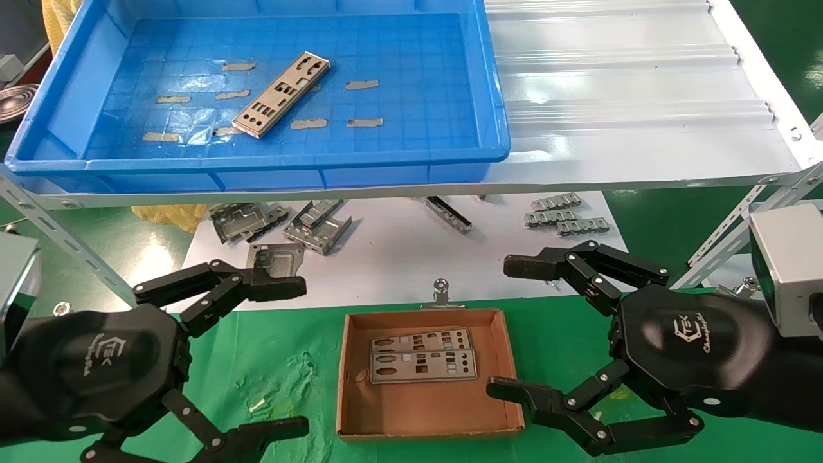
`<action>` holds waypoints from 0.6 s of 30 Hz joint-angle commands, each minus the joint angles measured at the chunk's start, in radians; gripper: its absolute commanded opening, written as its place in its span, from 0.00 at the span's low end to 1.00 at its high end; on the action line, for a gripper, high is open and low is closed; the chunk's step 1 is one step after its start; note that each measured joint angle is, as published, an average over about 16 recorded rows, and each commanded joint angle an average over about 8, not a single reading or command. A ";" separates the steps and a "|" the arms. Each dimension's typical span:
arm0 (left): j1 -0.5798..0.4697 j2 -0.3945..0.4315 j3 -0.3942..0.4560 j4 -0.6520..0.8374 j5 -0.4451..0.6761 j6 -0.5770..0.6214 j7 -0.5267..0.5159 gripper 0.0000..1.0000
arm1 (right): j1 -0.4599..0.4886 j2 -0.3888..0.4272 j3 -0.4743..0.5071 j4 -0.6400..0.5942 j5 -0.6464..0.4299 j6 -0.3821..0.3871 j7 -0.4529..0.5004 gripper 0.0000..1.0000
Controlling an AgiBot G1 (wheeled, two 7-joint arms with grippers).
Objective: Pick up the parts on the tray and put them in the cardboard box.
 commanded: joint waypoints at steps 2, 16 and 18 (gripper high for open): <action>0.000 0.000 0.000 0.000 0.000 0.000 0.000 1.00 | 0.000 0.000 0.000 0.000 0.000 0.000 0.000 1.00; 0.000 0.000 0.000 0.000 0.000 0.000 0.000 1.00 | 0.000 0.000 0.000 0.000 0.000 0.000 0.000 1.00; 0.000 0.000 0.000 0.000 0.000 0.000 0.000 1.00 | 0.000 0.000 0.000 0.000 0.000 0.000 0.000 1.00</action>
